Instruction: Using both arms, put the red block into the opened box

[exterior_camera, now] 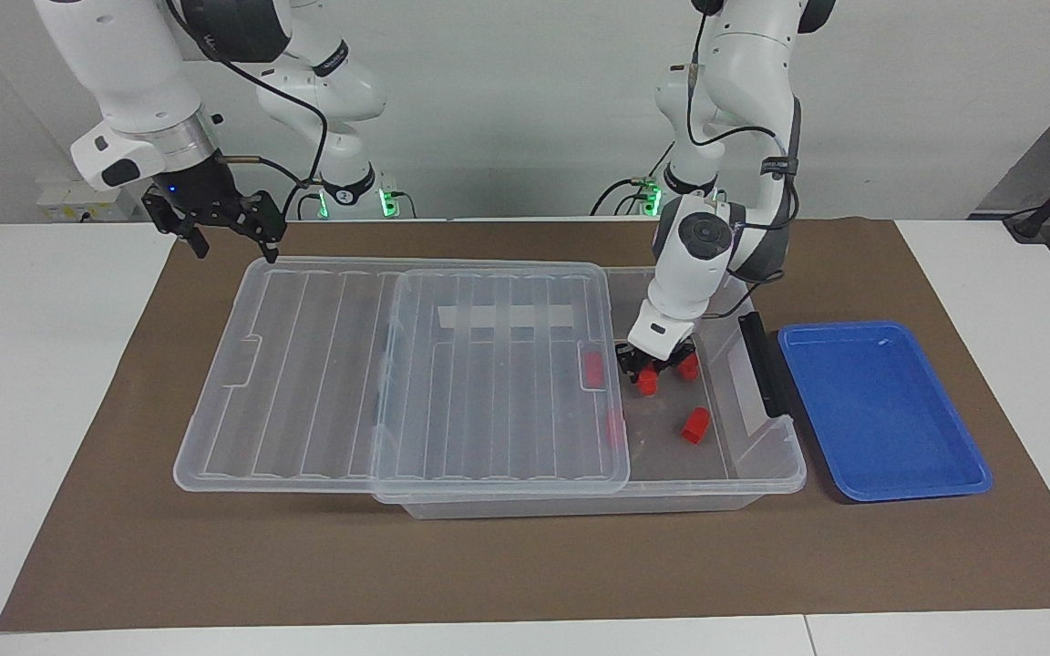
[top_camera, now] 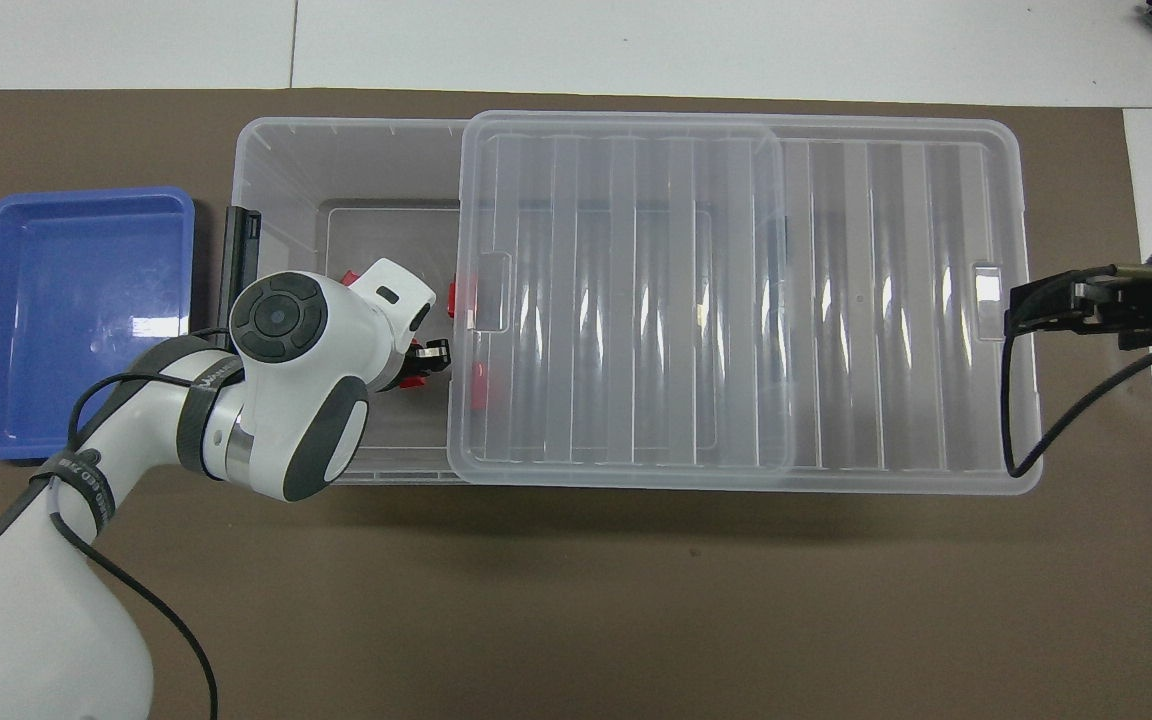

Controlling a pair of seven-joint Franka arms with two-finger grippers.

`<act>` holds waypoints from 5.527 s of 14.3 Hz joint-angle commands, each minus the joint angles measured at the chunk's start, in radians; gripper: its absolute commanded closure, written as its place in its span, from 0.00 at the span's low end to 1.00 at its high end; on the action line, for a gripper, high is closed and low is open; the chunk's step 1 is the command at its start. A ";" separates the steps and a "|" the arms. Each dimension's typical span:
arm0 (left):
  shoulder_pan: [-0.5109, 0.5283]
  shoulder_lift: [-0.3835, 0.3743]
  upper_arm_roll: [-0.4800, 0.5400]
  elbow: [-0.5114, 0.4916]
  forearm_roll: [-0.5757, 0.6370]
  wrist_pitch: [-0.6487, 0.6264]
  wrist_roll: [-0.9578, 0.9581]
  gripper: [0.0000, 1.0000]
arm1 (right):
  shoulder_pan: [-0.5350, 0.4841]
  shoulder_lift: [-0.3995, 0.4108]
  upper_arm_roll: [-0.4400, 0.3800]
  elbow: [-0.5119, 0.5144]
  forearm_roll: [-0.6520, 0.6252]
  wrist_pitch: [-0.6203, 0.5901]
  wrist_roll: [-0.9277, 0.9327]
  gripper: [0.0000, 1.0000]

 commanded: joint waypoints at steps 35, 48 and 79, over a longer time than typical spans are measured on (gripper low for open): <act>0.273 -0.285 0.017 0.392 0.004 -0.756 0.236 0.00 | -0.136 0.166 -0.002 -0.007 -0.045 0.339 -0.177 1.00; 0.347 -0.311 0.023 0.381 0.007 -0.695 0.245 0.00 | -0.126 0.231 0.006 -0.088 -0.041 0.427 -0.172 1.00; 0.368 -0.319 0.011 0.458 0.004 -0.810 0.250 0.00 | 0.081 0.197 0.139 -0.117 -0.013 0.342 -0.020 1.00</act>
